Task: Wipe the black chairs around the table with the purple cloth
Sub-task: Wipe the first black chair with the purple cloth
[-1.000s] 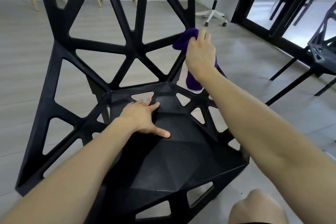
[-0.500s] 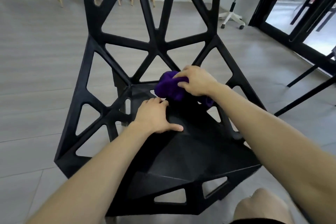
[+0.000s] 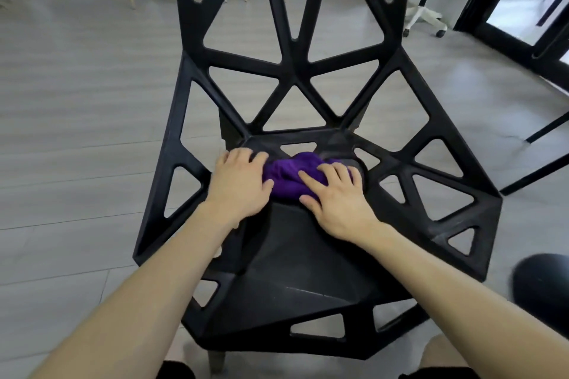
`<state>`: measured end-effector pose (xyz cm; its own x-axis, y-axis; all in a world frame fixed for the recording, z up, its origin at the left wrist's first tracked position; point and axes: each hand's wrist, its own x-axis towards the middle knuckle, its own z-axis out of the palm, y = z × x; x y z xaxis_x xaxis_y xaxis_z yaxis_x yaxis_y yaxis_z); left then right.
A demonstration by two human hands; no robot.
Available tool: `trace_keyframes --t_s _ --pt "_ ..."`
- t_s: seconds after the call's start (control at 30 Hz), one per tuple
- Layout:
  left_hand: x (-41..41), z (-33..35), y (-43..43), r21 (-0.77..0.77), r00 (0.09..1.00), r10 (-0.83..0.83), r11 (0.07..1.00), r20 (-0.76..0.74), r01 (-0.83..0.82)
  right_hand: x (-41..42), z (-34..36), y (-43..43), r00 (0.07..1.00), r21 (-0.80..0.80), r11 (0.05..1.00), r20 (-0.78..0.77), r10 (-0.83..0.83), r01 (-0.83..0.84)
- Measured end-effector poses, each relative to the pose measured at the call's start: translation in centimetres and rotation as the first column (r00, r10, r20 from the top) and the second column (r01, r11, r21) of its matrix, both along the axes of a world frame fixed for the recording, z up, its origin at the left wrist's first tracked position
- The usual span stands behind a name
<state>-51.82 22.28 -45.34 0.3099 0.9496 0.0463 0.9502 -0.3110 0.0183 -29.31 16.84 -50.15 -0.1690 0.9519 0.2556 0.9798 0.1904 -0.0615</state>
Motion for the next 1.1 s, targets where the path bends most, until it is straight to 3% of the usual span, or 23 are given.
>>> trace_keyframes --t_s 0.13,0.23,0.37,0.47,0.67,0.83,0.97,1.1 --pt "-0.9 2.3 0.4 -0.051 0.965 0.158 0.984 -0.209 -0.172 -2.1 2.5 8.9 0.993 -0.077 0.990 -0.014 -0.121 0.119" --pt "-0.1 3.1 0.0 -0.109 0.971 0.158 0.978 -0.177 -0.179 -4.4 2.7 12.3 0.985 -0.064 0.983 -0.016 -0.172 0.171" --pt "-0.2 3.4 1.4 -0.177 0.976 0.187 0.963 -0.111 -0.204 -4.4 2.9 8.0 0.999 -0.081 0.996 -0.023 0.039 -0.041" --pt "-0.7 3.8 1.9 -0.224 0.982 0.150 0.959 -0.112 -0.172 -3.0 2.2 4.8 0.973 -0.074 0.978 -0.134 0.186 -0.197" --pt "-1.2 3.6 1.4 -0.177 0.978 0.098 0.975 -0.183 -0.131 -6.9 4.0 12.3 0.973 -0.063 0.998 -0.233 -0.007 -0.008" --pt "-1.3 3.4 1.9 -0.147 0.974 0.078 0.983 -0.213 -0.111 -4.7 3.5 7.1 0.949 -0.101 0.964 -0.230 0.216 -0.244" --pt "-1.1 3.4 1.4 -0.117 0.970 0.094 0.986 -0.226 -0.123 -5.8 3.5 8.9 0.976 -0.040 0.985 -0.144 0.163 -0.170" --pt "-1.3 3.7 0.6 -0.092 0.969 0.139 0.983 -0.202 -0.161 -9.1 3.7 12.7 0.989 -0.075 0.994 -0.130 0.064 -0.074"
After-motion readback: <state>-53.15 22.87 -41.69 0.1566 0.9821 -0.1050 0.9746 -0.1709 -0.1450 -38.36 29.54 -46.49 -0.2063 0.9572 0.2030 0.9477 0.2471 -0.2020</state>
